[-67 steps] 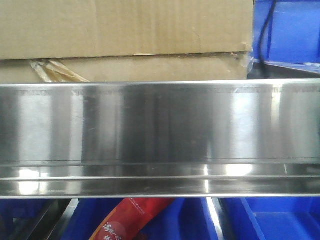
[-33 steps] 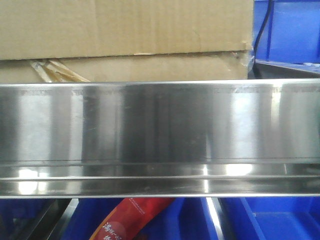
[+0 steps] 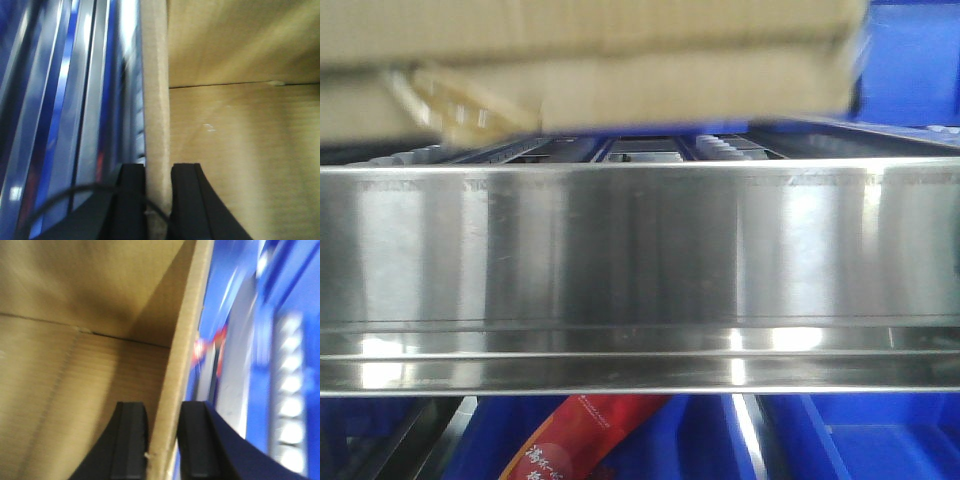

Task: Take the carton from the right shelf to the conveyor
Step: 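Lift the carton with both grippers and pull it off the shelf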

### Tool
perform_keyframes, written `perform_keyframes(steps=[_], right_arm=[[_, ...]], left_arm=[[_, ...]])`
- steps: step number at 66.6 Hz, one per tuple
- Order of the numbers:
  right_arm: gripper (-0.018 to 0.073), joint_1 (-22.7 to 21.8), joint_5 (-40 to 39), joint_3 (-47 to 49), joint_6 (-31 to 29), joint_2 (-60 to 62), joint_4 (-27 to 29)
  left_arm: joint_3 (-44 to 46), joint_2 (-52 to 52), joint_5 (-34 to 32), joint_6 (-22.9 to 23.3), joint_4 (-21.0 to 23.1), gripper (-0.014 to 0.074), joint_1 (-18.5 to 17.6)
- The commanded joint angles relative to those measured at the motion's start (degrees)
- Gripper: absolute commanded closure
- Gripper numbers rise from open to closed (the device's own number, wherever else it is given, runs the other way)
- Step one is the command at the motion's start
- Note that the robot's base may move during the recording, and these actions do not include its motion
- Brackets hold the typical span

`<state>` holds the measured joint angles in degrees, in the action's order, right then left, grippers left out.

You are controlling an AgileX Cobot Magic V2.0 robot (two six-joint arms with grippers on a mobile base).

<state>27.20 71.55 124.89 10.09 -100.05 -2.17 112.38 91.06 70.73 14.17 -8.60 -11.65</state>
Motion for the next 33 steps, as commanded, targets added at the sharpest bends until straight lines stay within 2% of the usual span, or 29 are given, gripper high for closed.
perform_keyframes(steps=[1,9,24,33], right_arm=[[0.0628,0.28,-1.59,-0.45,0.38,4.73,-1.02],[0.0628,0.94,-1.59,-4.90,0.38,9.18,-1.02],[0.0628,3.29,-1.59,-18.53,0.38,19.19,-1.75],[0.0628,3.88,-1.59,-23.77,0.38,24.04,-1.75]], left_arm=[[0.36,-4.37,-0.77,-0.05,1.47,0.0614,-1.31],[0.11,-7.45,-0.77,1.28,1.08,0.0614,-3.95],[-4.79,-11.51,-0.77,3.15,-1.56,0.0614,-12.27],[-9.40,-13.99,-0.77,6.09,-3.10,0.0614,-16.83]])
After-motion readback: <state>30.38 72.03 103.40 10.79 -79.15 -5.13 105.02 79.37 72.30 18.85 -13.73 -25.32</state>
